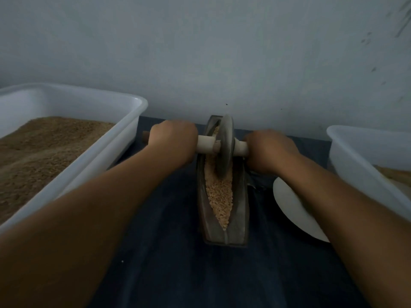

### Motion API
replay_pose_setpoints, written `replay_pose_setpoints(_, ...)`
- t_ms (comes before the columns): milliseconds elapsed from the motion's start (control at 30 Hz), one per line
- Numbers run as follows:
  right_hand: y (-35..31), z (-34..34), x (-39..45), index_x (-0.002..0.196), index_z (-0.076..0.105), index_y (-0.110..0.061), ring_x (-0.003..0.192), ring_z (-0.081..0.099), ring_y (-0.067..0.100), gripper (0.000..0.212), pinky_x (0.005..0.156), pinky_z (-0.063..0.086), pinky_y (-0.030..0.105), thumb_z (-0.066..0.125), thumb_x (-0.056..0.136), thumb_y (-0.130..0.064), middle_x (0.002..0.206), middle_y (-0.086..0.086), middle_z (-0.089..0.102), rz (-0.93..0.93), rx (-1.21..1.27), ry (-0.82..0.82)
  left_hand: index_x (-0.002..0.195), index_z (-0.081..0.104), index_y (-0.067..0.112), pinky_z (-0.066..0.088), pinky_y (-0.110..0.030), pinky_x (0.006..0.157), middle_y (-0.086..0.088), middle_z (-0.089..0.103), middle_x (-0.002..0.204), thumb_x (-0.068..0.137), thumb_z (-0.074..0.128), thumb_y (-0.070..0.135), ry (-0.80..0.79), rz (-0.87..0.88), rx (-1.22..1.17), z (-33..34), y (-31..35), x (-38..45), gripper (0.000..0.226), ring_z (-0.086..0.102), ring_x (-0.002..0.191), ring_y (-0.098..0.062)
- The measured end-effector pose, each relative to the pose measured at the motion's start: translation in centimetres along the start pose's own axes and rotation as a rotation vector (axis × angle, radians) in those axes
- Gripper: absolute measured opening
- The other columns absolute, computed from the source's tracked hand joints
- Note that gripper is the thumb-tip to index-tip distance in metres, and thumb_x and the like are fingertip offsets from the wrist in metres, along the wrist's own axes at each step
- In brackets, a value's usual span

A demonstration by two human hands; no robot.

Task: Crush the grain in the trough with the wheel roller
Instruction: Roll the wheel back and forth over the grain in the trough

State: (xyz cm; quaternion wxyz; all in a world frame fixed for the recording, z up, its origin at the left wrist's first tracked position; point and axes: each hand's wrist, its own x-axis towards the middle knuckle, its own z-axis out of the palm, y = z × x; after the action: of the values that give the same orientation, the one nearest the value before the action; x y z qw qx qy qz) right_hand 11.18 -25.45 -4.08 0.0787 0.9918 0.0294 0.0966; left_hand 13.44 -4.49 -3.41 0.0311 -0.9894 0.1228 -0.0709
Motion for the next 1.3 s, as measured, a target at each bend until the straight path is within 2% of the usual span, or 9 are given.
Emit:
replay_pose_setpoints(133,-0.4,-0.6,-2.8,0.098,0.063,-0.029,0.078,0.059,0.025,0.025,0.059,0.035,0.027,0.071,0.078,-0.041,0.093,0.001,0.064,-0.031,0.013,0.049,0.105,0.057,0.023,0.037,-0.038,0.072,-0.001,0.054,0.086,0.083,0.07,0.023,0.118,0.032,-0.012,0.4,-0.1,-2.4,0.026,0.053,0.081,-0.022)
replay_pose_setpoints(300,-1.3,-0.9,-6.6,0.095,0.054,-0.027,0.059,0.04,0.021,0.019,0.046,0.019,0.028,0.065,0.083,-0.037,0.068,-0.005,0.044,-0.06,-0.014,0.191,0.094,0.04,0.026,0.037,-0.038,0.076,-0.002,0.06,0.097,0.083,0.07,0.023,0.224,0.038,-0.001,0.8,-0.1,-5.8,0.033,0.059,0.088,-0.024)
replay_pose_setpoints(433,-1.5,-1.0,-8.8,0.093,0.05,-0.027,0.067,0.05,0.02,0.019,0.054,0.025,0.03,0.064,0.084,-0.037,0.079,-0.007,0.055,-0.104,0.016,0.242,0.102,0.043,0.023,0.041,-0.039,0.079,-0.003,0.057,0.099,0.075,0.077,0.025,0.314,0.044,0.036,0.9,0.1,-8.2,0.044,0.057,0.09,-0.023)
replay_pose_setpoints(600,-1.4,-0.5,-10.3,0.091,0.058,-0.024,0.061,0.05,0.018,0.021,0.057,0.025,0.029,0.073,0.079,-0.031,0.076,-0.005,0.059,-0.126,0.099,0.331,0.1,0.042,0.022,0.04,-0.038,0.078,-0.003,0.055,0.096,0.073,0.077,0.022,0.408,0.074,0.062,1.1,0.3,-9.0,0.044,0.055,0.088,-0.023)
replay_pose_setpoints(700,-1.2,-0.1,-9.1,0.093,0.055,-0.026,0.076,0.06,0.024,0.014,0.062,0.03,0.031,0.065,0.085,-0.03,0.084,-0.004,0.062,-0.085,0.16,0.23,0.097,0.046,0.021,0.037,-0.037,0.074,-0.003,0.056,0.091,0.072,0.076,0.022,0.455,0.067,0.107,1.1,0.8,-8.5,0.038,0.055,0.082,-0.022)
replay_pose_setpoints(800,-0.9,0.5,-7.3,0.095,0.053,-0.026,0.078,0.061,0.026,0.017,0.059,0.03,0.032,0.064,0.083,-0.032,0.085,-0.003,0.064,-0.053,0.14,0.197,0.095,0.047,0.022,0.032,-0.035,0.071,-0.001,0.056,0.09,0.077,0.072,0.023,0.405,0.051,0.113,0.9,0.9,-7.0,0.03,0.056,0.08,-0.022)
replay_pose_setpoints(933,-0.7,0.7,-4.2,0.099,0.054,-0.028,0.073,0.058,0.026,0.026,0.06,0.028,0.032,0.066,0.077,-0.035,0.085,-0.002,0.065,-0.042,0.044,0.19,0.097,0.052,0.023,0.037,-0.037,0.073,-0.002,0.059,0.095,0.083,0.069,0.023,0.245,0.006,0.077,0.7,0.4,-4.4,0.023,0.06,0.084,-0.023)
replay_pose_setpoints(1100,0.0,0.5,0.1,0.097,0.064,-0.027,0.092,0.064,0.029,0.022,0.065,0.037,0.029,0.064,0.078,-0.037,0.103,0.003,0.068,-0.019,0.031,0.029,0.103,0.062,0.018,0.036,-0.037,0.066,-0.006,0.064,0.097,0.086,0.066,0.024,0.188,-0.031,0.096,0.2,0.8,-1.4,0.018,0.06,0.085,-0.025)
replay_pose_setpoints(1300,0.1,-0.3,3.7,0.105,0.065,-0.019,0.073,0.052,0.022,0.03,0.066,0.043,0.029,0.069,0.081,-0.037,0.103,0.007,0.065,0.008,-0.041,-0.23,0.112,0.061,0.015,0.038,-0.037,0.066,-0.008,0.062,0.097,0.083,0.069,0.026,0.051,-0.057,0.052,-0.5,0.7,0.9,0.032,0.055,0.082,-0.025)
